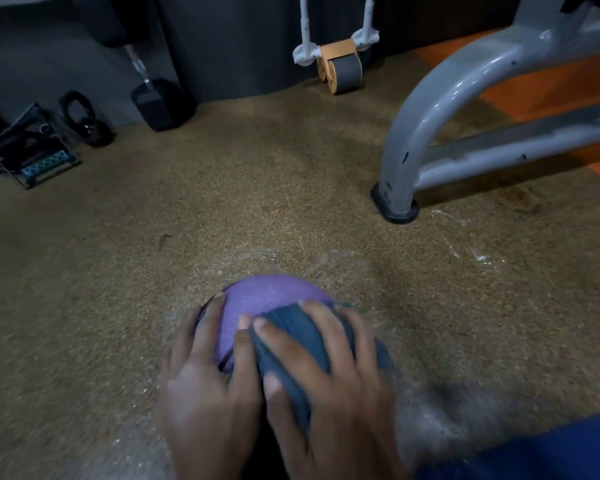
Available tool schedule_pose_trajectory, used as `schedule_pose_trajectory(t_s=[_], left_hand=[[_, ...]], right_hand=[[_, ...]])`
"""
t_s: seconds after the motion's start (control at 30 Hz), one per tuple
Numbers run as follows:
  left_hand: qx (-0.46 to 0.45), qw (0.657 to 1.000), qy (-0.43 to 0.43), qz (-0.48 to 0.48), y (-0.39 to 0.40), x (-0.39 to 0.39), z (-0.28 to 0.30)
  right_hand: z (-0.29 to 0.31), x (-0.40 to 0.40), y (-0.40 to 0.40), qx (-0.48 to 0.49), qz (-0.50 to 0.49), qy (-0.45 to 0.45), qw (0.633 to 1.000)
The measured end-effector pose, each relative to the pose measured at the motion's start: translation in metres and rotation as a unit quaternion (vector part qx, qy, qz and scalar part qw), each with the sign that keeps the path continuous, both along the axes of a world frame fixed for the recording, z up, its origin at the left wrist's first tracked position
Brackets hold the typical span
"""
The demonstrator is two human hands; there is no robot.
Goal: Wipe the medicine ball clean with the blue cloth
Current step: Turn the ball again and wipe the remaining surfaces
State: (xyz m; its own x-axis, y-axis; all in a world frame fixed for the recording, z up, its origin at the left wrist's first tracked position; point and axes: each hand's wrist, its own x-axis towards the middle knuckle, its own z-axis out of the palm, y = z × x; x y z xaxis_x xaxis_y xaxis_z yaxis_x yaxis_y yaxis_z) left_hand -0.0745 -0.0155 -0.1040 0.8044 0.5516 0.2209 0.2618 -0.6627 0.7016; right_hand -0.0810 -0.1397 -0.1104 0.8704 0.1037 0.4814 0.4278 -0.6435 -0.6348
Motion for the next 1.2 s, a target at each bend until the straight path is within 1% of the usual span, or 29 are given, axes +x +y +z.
schedule_pose_trajectory(t_s=[0.07, 0.1, 0.13, 0.17, 0.2, 0.23, 0.27, 0.3, 0.33, 0.37, 0.4, 0.47, 0.5, 0.53, 0.57, 0.6, 0.63, 0.67, 0.7, 0.73, 0.8, 0.87, 0.9, 0.93, 0.97, 1.0, 1.07, 1.13, 1.2], left_hand=[[0.003, 1.000, -0.009, 0.003, -0.002, -0.002, 0.000], [0.005, 1.000, -0.016, 0.003, -0.002, -0.002, 0.000], [0.008, 1.000, -0.020, 0.002, -0.002, -0.003, -0.002], [0.012, 1.000, -0.023, 0.002, -0.003, -0.004, -0.003], [0.015, 1.000, -0.026, 0.004, -0.005, -0.005, -0.004], [0.018, 0.999, -0.033, 0.009, -0.007, -0.006, -0.005], [0.022, 0.999, -0.043, 0.015, -0.010, -0.007, -0.006], [0.025, 0.998, -0.054, 0.020, -0.013, -0.009, -0.007], [0.031, 0.997, -0.064, 0.021, -0.016, -0.010, -0.007], [0.038, 0.997, -0.071, 0.017, -0.018, -0.011, -0.008], [0.046, 0.996, -0.076, 0.011, -0.019, -0.012, -0.008], [0.053, 0.995, -0.085, -0.010, -0.018, -0.012, -0.010], [0.050, 0.994, -0.094, -0.023, -0.015, -0.012, -0.010], [0.048, 0.993, -0.106, -0.037, -0.012, -0.012, -0.011], [0.052, 0.991, -0.115, -0.051, -0.009, -0.011, -0.012], [0.062, 0.989, -0.121, -0.061, -0.007, -0.010, -0.013], [0.075, 0.987, -0.124, -0.067, -0.006, -0.010, -0.014], [0.084, 0.986, -0.127, -0.068, -0.006, -0.010, -0.015], [0.089, 0.985, -0.129, -0.066, -0.008, -0.009, -0.014], [0.094, 0.985, -0.132, -0.063, -0.010, -0.009, -0.013], [0.100, 0.984, -0.136, -0.066, -0.015, -0.007, -0.012], [0.101, 0.981, -0.141, -0.082, -0.018, -0.006, -0.009], [0.104, 0.980, -0.140, -0.094, -0.019, -0.006, -0.008], [0.106, 0.980, -0.133, -0.108, -0.018, -0.006, -0.007], [0.103, 0.981, -0.116, -0.114, -0.017, -0.006, -0.005], [0.091, 0.985, -0.090, -0.112, -0.015, -0.005, -0.003], [0.065, 0.989, -0.049, -0.123, -0.011, -0.003, 0.001], [0.054, 0.986, -0.041, -0.153, -0.005, -0.001, 0.002], [0.052, 0.983, -0.033, -0.173, -0.002, 0.000, 0.001]], right_hand=[[0.007, 0.022, 0.000, 0.011, 0.005, 0.058, 0.998], [0.007, 0.035, -0.004, 0.034, 0.007, 0.106, 0.994], [0.003, 0.050, -0.010, 0.069, 0.007, 0.151, 0.986], [-0.008, 0.063, -0.017, 0.140, 0.006, 0.194, 0.971], [-0.021, 0.074, -0.024, 0.236, 0.003, 0.237, 0.943], [-0.039, 0.082, -0.031, 0.326, 0.001, 0.300, 0.897], [-0.057, 0.085, -0.036, 0.379, 0.007, 0.382, 0.843], [-0.076, 0.081, -0.041, 0.401, 0.006, 0.456, 0.794], [-0.090, 0.075, -0.043, 0.412, 0.004, 0.503, 0.760], [-0.098, 0.068, -0.043, 0.411, 0.000, 0.515, 0.752], [-0.099, 0.064, -0.043, 0.395, -0.013, 0.491, 0.776], [-0.076, 0.058, -0.045, 0.339, -0.072, 0.363, 0.865], [-0.058, 0.052, -0.044, 0.306, -0.077, 0.284, 0.906], [-0.037, 0.042, -0.040, 0.255, -0.065, 0.205, 0.943], [-0.018, 0.030, -0.034, 0.180, -0.036, 0.135, 0.974], [0.000, 0.021, -0.028, 0.097, 0.001, 0.078, 0.992], [0.008, 0.018, -0.022, 0.028, 0.038, 0.046, 0.998], [0.014, 0.023, -0.018, -0.013, 0.059, 0.042, 0.997], [0.012, 0.035, -0.018, -0.018, 0.065, 0.065, 0.996], [0.009, 0.050, -0.021, 0.012, 0.069, 0.105, 0.992], [-0.008, 0.085, -0.030, 0.136, 0.064, 0.200, 0.968], [-0.026, 0.111, -0.043, 0.283, 0.076, 0.308, 0.905], [-0.036, 0.113, -0.048, 0.318, 0.072, 0.341, 0.882], [-0.041, 0.108, -0.051, 0.323, 0.068, 0.357, 0.874], [-0.045, 0.102, -0.052, 0.311, 0.044, 0.349, 0.883], [-0.046, 0.092, -0.051, 0.286, 0.013, 0.326, 0.901], [-0.037, 0.064, -0.052, 0.227, -0.026, 0.236, 0.945], [-0.015, 0.038, -0.045, 0.153, -0.008, 0.120, 0.981], [0.014, 0.020, -0.030, 0.044, 0.050, 0.041, 0.997]])
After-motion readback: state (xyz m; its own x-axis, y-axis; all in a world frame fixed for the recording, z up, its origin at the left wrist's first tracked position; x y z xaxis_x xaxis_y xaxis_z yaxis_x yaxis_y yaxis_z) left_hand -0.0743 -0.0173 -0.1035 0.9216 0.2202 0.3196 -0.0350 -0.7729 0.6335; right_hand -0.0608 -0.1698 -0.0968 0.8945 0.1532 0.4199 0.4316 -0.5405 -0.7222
